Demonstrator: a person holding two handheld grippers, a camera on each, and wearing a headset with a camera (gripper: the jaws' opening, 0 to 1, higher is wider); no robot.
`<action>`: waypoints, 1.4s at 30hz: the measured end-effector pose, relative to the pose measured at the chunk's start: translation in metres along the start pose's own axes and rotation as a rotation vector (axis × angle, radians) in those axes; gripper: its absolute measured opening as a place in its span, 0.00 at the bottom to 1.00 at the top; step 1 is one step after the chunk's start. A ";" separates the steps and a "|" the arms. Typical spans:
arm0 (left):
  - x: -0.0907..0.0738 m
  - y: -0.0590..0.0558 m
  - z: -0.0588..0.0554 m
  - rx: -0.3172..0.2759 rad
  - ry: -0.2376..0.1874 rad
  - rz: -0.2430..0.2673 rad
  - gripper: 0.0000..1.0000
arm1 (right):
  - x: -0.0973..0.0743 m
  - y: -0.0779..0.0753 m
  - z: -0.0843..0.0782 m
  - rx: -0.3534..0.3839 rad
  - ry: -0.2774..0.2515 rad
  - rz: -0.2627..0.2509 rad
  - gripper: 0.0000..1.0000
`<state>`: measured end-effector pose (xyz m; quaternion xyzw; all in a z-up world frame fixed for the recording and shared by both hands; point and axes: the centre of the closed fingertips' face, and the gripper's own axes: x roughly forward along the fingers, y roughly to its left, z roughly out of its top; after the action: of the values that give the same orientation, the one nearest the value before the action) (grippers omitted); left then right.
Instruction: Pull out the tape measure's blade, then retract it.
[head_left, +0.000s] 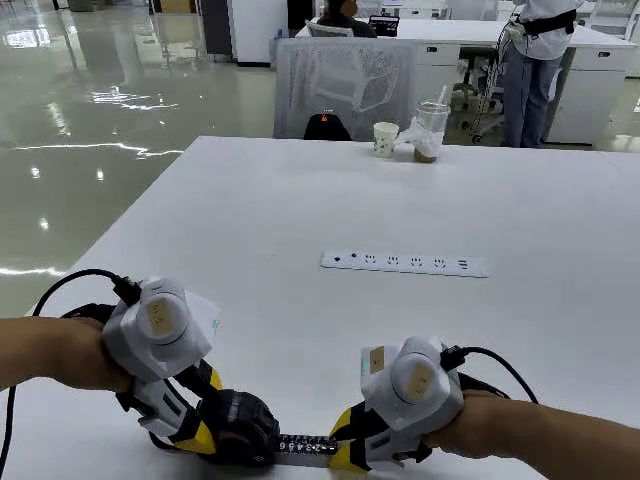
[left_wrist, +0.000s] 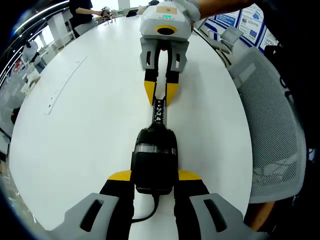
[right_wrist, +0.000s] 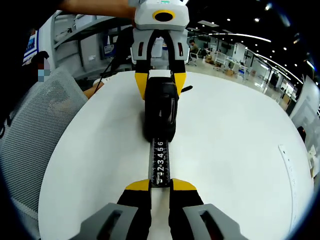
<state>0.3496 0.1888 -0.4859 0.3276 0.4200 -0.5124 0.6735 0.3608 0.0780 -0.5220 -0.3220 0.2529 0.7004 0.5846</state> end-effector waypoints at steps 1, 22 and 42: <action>0.000 0.000 0.000 -0.001 0.000 0.000 0.24 | -0.001 0.000 -0.001 0.000 0.001 -0.001 0.09; 0.000 0.000 0.000 -0.002 0.001 -0.005 0.24 | -0.021 0.001 -0.023 0.018 0.012 -0.008 0.09; 0.000 0.001 0.000 -0.004 0.003 -0.011 0.24 | -0.039 0.001 -0.042 0.030 0.026 -0.014 0.09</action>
<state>0.3501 0.1893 -0.4857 0.3247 0.4240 -0.5147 0.6707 0.3708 0.0220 -0.5211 -0.3242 0.2687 0.6881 0.5909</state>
